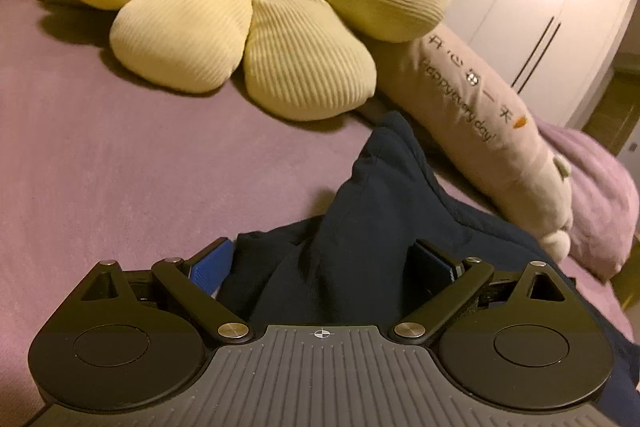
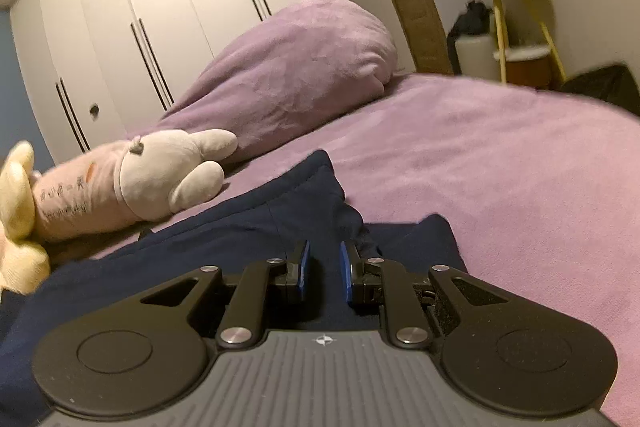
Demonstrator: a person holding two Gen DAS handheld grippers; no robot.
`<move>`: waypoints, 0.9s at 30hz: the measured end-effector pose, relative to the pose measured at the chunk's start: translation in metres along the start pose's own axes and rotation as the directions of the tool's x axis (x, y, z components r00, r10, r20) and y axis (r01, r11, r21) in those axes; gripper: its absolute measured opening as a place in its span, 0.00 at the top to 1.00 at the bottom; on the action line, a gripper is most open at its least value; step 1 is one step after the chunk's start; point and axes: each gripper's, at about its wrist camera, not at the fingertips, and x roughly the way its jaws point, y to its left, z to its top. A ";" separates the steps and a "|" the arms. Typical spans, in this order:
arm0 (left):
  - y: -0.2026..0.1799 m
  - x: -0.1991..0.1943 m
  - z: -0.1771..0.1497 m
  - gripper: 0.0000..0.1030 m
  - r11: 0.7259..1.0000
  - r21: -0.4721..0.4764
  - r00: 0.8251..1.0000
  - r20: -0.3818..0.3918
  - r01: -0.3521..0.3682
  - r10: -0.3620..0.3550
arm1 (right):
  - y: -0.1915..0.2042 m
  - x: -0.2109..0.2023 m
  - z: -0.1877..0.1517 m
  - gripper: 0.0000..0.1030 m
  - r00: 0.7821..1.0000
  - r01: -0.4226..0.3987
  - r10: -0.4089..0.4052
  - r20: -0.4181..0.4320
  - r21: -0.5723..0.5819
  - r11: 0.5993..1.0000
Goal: Fold large clothes
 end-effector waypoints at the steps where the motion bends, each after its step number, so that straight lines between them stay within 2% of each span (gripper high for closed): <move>1: -0.001 -0.002 0.002 0.04 1.000 0.000 1.000 -0.015 -0.005 0.005 | 0.003 0.001 0.001 0.87 1.000 0.011 -0.011 -0.005 -0.012 1.000; 5: 0.012 -0.018 0.009 0.03 1.000 -0.022 0.993 -0.120 0.019 -0.022 | 0.026 -0.005 0.006 0.84 0.995 0.093 -0.096 -0.022 -0.116 0.989; 7: 0.030 -0.037 0.010 0.03 0.996 -0.047 0.980 -0.182 0.072 -0.080 | 0.040 -0.013 0.007 0.82 0.990 0.131 -0.140 -0.035 -0.178 0.975; 9: 0.046 -0.058 0.008 0.03 0.992 -0.046 0.961 -0.246 0.117 -0.125 | 0.054 -0.035 0.005 0.73 0.988 0.139 -0.150 -0.028 -0.240 0.961; 11: 0.058 -0.077 0.003 0.03 0.988 -0.025 0.940 -0.305 0.155 -0.155 | 0.064 -0.068 -0.003 0.73 0.996 0.070 -0.080 -0.029 -0.275 0.959; 13: 0.069 -0.089 -0.004 0.03 0.978 -0.032 0.901 -0.382 0.208 -0.205 | 0.074 -0.097 -0.013 0.73 0.998 -0.025 0.006 -0.064 -0.304 0.952; 15: 0.077 -0.092 -0.010 0.03 0.967 -0.094 0.866 -0.431 0.236 -0.253 | 0.088 -0.121 -0.026 0.73 0.993 -0.093 0.061 -0.104 -0.331 0.939; 17: 0.083 -0.095 -0.015 0.03 0.956 -0.169 0.849 -0.439 0.241 -0.292 | 0.100 -0.138 -0.038 0.73 0.987 -0.129 0.089 -0.134 -0.333 0.934; 18: 0.084 -0.096 -0.016 0.03 0.951 -0.195 0.845 -0.439 0.241 -0.305 | 0.101 -0.146 -0.041 0.73 0.983 -0.141 0.100 -0.154 -0.290 0.947; 20: 0.084 -0.102 -0.022 0.04 0.933 -0.239 0.826 -0.440 0.270 -0.351 | 0.090 -0.160 -0.044 0.70 0.976 -0.138 0.109 -0.187 -0.155 0.978; 21: 0.084 -0.105 -0.025 0.04 0.928 -0.240 0.818 -0.443 0.286 -0.367 | 0.079 -0.169 -0.045 0.60 0.974 -0.127 0.110 -0.199 -0.074 0.989; 22: 0.082 -0.109 -0.030 0.04 0.925 -0.228 0.809 -0.450 0.304 -0.377 | 0.064 -0.178 -0.047 0.54 0.974 -0.113 0.114 -0.196 0.014 0.993; 24: 0.080 -0.112 -0.034 0.07 0.931 -0.181 0.813 -0.454 0.316 -0.364 | 0.025 -0.201 -0.049 0.36 0.981 -0.047 0.076 -0.180 0.161 0.986; 27: 0.079 -0.110 -0.032 0.13 0.940 -0.190 0.824 -0.453 0.284 -0.340 | -0.031 -0.216 -0.051 0.33 0.981 0.069 -0.005 -0.195 0.323 0.944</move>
